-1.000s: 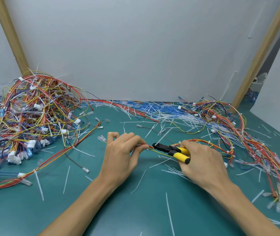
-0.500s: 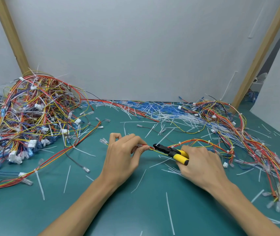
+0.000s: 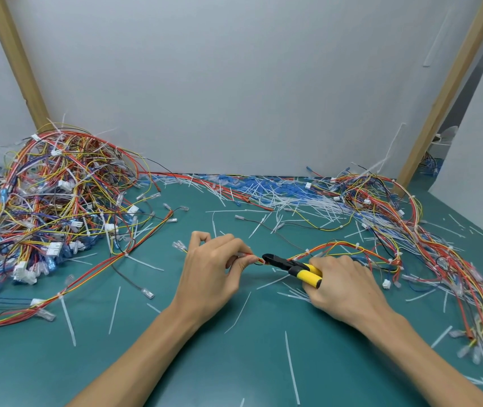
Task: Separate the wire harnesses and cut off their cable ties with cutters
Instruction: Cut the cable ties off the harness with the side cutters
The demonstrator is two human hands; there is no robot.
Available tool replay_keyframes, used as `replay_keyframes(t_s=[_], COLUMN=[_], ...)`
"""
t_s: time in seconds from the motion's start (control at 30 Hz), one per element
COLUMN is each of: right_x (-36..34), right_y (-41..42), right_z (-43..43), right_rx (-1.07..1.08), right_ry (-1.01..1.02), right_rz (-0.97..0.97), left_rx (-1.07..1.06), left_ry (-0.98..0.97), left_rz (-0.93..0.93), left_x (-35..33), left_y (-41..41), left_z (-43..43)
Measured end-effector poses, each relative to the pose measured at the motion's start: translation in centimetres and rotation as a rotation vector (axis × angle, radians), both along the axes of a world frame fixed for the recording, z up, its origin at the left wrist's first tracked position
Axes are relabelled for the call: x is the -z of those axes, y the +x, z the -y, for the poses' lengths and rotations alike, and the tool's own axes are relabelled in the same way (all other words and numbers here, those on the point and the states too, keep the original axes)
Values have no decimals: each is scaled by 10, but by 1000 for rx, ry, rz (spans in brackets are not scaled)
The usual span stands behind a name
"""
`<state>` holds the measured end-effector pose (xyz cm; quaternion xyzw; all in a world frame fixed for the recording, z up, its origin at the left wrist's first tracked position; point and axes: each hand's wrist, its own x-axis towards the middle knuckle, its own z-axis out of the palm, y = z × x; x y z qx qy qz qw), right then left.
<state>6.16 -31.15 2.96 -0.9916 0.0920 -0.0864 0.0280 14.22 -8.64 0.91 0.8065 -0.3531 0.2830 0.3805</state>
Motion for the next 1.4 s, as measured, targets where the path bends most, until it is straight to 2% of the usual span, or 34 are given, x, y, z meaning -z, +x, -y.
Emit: replay_keyframes(t_s=[0.2, 0.37, 0.53, 0.7, 0.87, 1.03, 1.13, 1.23, 1.3, 1.4], right_x=[2, 4, -4, -4, -3, -6, -10, -16, -17, -10], right_y=[1, 0, -6, -11, -13, -12, -8, -1, 3, 6], right_z=[0, -1, -5, -20, -27, -23, -18, 6, 32, 64], right_rx=[0, -2, -216, -370, -467, -526, -429, -128, 114, 346], right_ry=[16, 87, 114, 187, 153, 304, 384, 460, 448, 366], right_rz=[5, 90, 207, 165, 50, 72, 300, 558, 581, 479], left_rx=[-6, -58, -266, -449, -417, -401, -394, -386, -352, -178], left_ry=[0, -22, -119, -289, -392, -405, -421, -452, -488, -623], left_rz=[-16, -18, 9, -56, -86, -80, -101, -128, -141, -220], left_x=[-1, -3, -12, -17, -19, -20, -21, -20, -19, -19], left_y=[1, 8, 24, 31, 29, 29, 29, 30, 31, 30], left_z=[0, -6, -24, -33, -33, -32, -33, -34, -35, -35])
